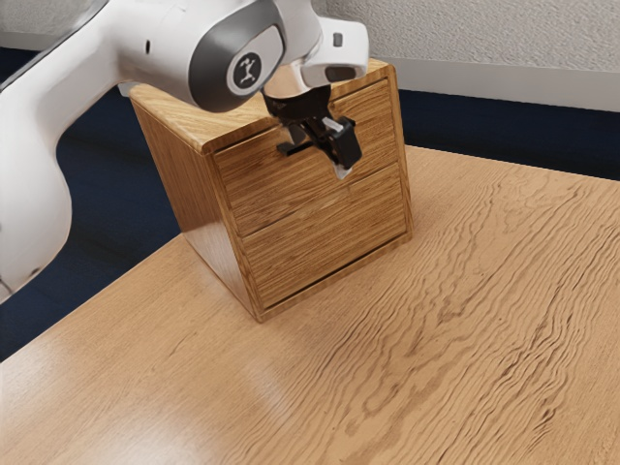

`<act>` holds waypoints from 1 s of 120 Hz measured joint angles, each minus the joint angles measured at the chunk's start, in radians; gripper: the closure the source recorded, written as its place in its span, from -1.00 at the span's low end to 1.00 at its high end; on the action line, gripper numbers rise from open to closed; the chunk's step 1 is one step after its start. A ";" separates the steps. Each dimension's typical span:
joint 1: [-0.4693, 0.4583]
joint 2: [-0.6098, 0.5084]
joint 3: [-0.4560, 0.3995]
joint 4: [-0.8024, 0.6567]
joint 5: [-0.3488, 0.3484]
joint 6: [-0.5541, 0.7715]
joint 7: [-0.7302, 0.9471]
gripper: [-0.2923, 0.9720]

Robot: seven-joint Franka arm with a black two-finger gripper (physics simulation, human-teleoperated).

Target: Pull the drawer handle with one arm to open the drawer

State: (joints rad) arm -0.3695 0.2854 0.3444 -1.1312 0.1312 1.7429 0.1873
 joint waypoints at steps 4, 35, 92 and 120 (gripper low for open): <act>0.000 0.001 -0.001 0.001 0.002 -0.001 0.001 -0.54; 0.001 0.008 -0.014 0.014 0.006 0.006 0.010 -0.54; 0.127 0.085 -0.096 0.139 0.008 0.007 0.020 -0.54; 0.128 0.109 -0.104 0.137 0.009 0.009 0.023 -0.54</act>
State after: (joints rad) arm -0.2412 0.3945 0.2404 -0.9942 0.1407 1.7516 0.2103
